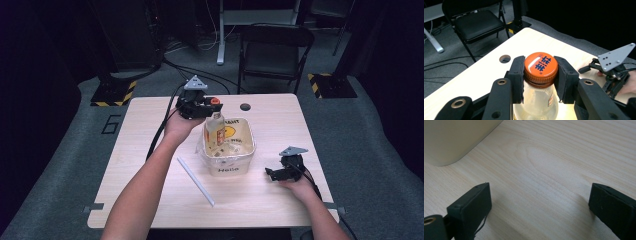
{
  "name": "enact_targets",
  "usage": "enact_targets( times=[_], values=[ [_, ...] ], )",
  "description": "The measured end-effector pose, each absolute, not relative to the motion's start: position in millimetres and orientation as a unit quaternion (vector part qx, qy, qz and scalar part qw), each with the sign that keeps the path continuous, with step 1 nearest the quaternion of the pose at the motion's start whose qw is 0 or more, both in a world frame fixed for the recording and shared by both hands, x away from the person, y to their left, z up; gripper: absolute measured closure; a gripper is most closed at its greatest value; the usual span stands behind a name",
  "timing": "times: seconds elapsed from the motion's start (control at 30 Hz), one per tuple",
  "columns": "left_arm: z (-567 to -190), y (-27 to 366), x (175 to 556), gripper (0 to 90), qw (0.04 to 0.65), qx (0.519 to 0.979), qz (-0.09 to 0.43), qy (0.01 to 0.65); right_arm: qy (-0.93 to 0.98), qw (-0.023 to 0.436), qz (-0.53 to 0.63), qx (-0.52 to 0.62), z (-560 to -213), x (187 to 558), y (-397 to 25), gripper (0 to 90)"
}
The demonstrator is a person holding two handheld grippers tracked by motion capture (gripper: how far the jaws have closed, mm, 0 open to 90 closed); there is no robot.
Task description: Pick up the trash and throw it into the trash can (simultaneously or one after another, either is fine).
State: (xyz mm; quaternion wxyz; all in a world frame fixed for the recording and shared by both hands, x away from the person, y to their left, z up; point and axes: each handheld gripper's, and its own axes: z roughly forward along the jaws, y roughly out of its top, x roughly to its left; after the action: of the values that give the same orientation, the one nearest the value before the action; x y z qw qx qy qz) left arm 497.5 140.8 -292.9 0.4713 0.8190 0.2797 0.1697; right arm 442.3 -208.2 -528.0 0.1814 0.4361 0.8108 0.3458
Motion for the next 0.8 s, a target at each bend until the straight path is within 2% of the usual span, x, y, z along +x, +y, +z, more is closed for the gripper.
enact_targets(
  times=[0.8],
  values=[
    [-323.6,141.9,505.0,62.9,0.46,0.824,0.169,0.286,0.812,0.182,0.346,0.434,-527.9,442.3,-208.1,3.9]
  ],
)
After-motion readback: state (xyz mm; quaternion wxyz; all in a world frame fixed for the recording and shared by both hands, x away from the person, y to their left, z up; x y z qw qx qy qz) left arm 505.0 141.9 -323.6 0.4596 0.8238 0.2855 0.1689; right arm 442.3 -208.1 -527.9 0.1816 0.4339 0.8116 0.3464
